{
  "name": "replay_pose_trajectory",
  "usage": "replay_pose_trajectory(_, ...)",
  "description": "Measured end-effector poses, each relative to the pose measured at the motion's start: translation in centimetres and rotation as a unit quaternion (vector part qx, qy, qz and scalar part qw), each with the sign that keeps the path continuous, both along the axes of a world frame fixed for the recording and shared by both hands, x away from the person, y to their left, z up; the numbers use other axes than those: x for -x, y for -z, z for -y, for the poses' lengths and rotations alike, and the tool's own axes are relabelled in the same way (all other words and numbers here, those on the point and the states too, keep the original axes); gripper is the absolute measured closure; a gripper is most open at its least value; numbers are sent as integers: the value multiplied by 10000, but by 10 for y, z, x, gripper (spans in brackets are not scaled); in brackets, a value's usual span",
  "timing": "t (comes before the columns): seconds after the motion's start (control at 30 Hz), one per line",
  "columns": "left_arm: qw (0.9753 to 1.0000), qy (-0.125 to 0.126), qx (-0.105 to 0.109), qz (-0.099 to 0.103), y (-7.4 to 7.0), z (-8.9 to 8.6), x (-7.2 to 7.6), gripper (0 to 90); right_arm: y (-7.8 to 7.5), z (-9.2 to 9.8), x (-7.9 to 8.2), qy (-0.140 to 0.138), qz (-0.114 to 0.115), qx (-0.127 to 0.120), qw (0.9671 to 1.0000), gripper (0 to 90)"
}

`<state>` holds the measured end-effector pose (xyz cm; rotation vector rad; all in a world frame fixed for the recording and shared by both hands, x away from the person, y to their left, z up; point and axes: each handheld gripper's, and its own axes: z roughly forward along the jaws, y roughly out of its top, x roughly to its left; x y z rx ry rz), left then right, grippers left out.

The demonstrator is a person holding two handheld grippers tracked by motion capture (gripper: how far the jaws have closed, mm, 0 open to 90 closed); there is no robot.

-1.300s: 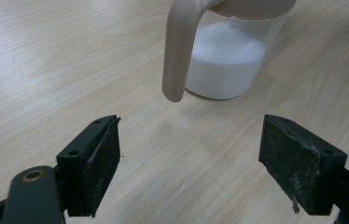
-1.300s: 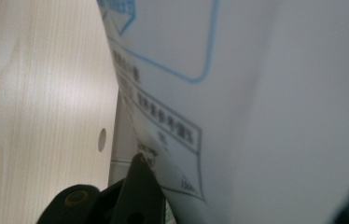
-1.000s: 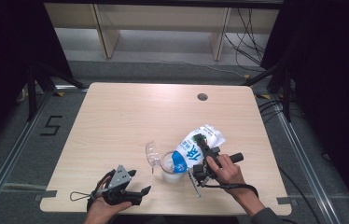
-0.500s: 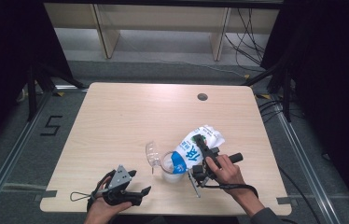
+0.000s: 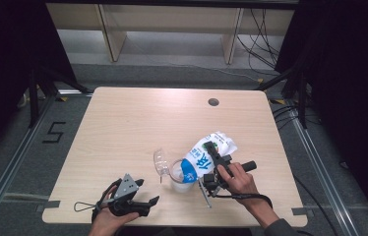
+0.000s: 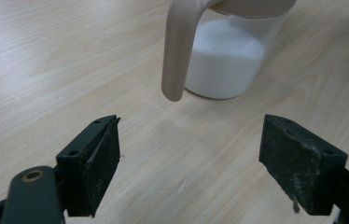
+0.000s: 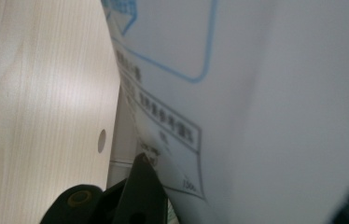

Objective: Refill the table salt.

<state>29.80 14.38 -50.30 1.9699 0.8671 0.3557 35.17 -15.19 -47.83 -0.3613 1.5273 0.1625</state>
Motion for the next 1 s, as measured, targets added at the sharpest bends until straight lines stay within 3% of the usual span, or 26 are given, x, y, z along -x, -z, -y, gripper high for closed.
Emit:
replay_pose_trajectory(0.33, 10000, -32, 30, -32, 0, 1, 0, 199, 1, -1, 0, -52, -2, -35, 10000, 785)
replay_pose_trajectory(0.4, 10000, -47, 7, -30, 0, 1, 1, 199, 6, 1, 0, -2, -83, -300, 9995, 786)
replay_pose_trajectory(0.53, 10000, -17, -4, 2, 0, 0, 0, 199, 4, 0, 1, 75, -91, -167, 9998, 787)
replay_pose_trajectory(0.6, 10000, -4, -31, 37, -1, 0, 1, 199, 2, 0, -1, -103, -13, -58, 9999, 788)
replay_pose_trajectory(0.63, 9999, 60, -138, 49, -1, -1, 0, 199, 5, 1, 1, 87, -124, -245, 9996, 788)
replay_pose_trajectory(0.73, 10000, -5, -39, 24, -1, 0, 0, 199, 5, 0, 1, 71, -112, -238, 9996, 789)
replay_pose_trajectory(0.83, 10000, -3, -35, 24, -1, 0, 0, 199, 2, 0, -1, -104, -14, -24, 9999, 789)
replay_pose_trajectory(0.93, 10000, -54, 8, -19, 0, 1, 1, 199, 4, 0, 0, 21, -109, -174, 9998, 789)
replay_pose_trajectory(1.0, 10000, -6, -65, -9, -1, 0, 1, 199, 2, 0, -1, -95, -25, -12, 10000, 790)
